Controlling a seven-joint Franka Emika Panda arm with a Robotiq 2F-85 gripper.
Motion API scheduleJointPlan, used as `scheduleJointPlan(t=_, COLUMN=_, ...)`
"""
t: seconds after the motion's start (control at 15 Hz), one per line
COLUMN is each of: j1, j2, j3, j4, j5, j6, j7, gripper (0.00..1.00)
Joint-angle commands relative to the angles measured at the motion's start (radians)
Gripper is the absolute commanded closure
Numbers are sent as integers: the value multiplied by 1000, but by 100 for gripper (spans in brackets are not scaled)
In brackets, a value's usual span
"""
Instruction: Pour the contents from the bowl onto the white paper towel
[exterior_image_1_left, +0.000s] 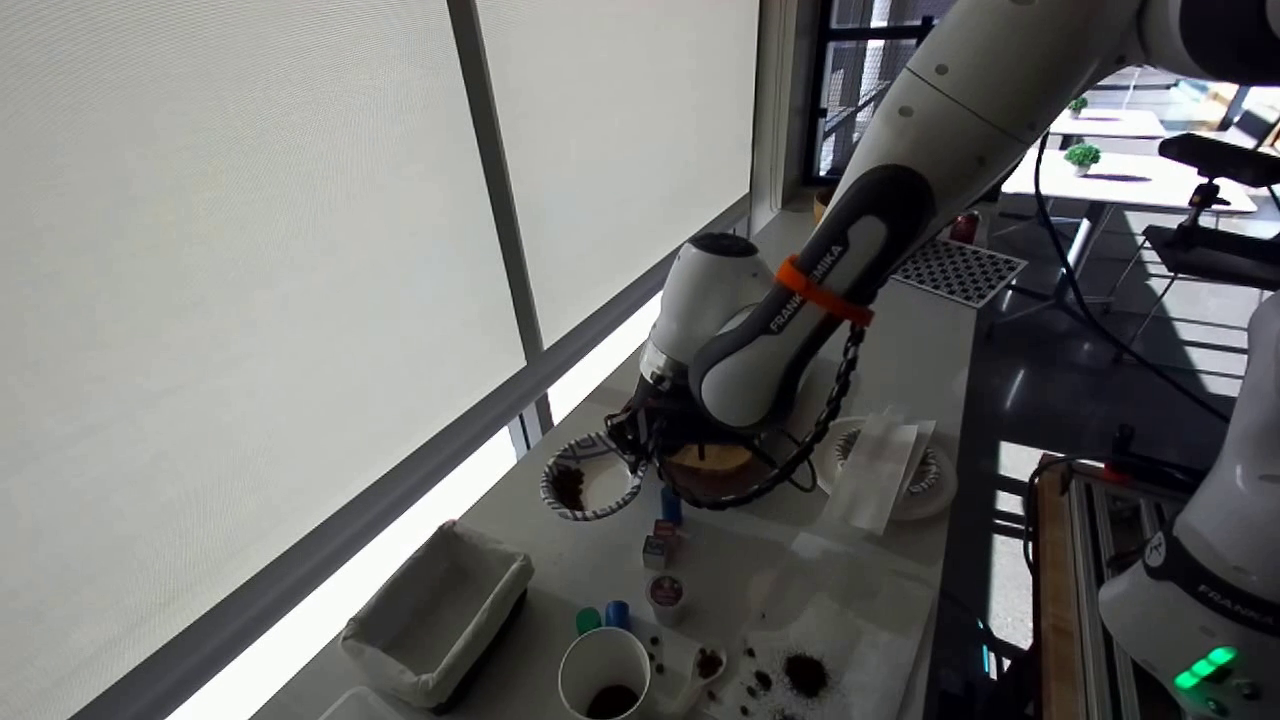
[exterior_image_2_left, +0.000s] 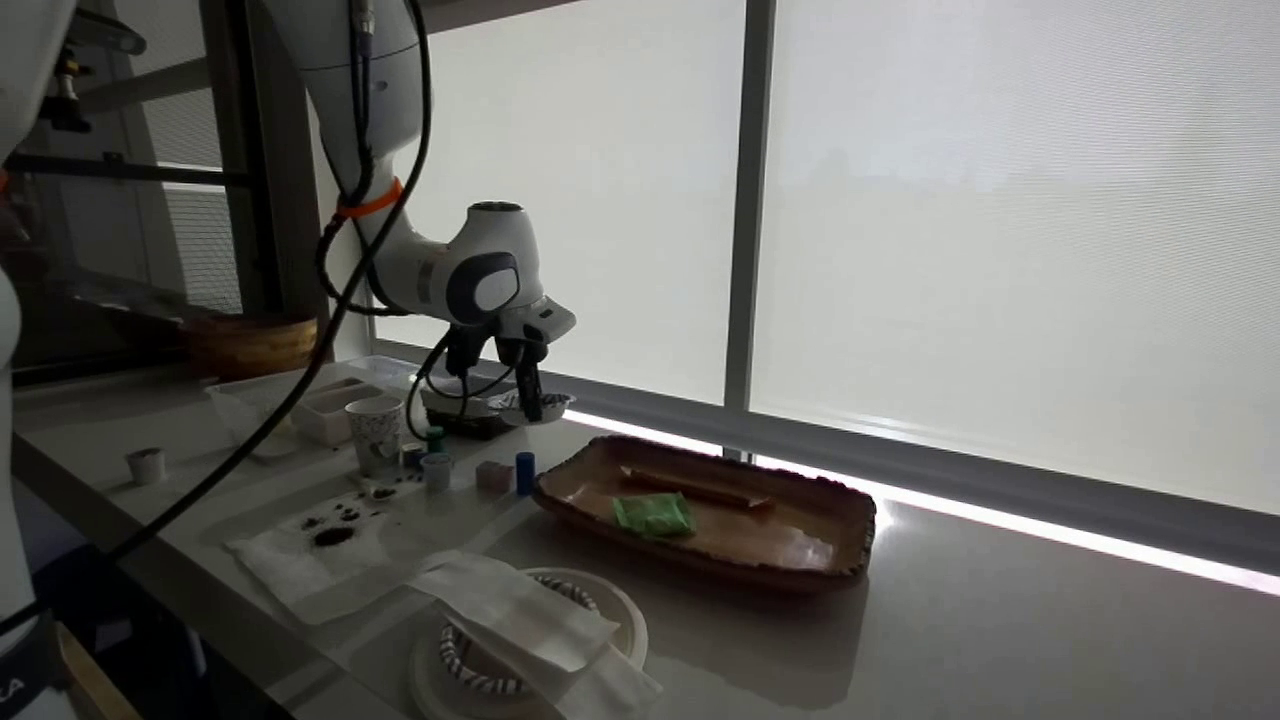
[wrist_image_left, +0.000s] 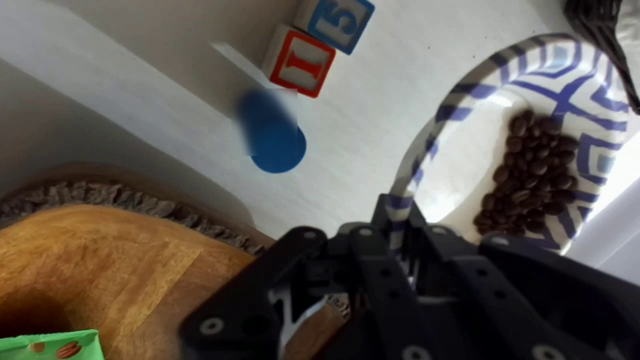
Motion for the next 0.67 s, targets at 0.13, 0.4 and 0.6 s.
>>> scheduleJointPlan(t=0.13, j1=33, j2=153, j3=-16, j4=171, j5=98, j6=-29, j7=-23, gripper=99)
scheduleJointPlan(t=0.4, j1=73, j2=224, j3=-80, j4=228, j5=105, j6=-29, j7=13, gripper=99)
scheduleJointPlan(t=0.6, j1=72, j2=268, j3=-79, j4=277, j5=117, j6=-45, j7=3, gripper=99)
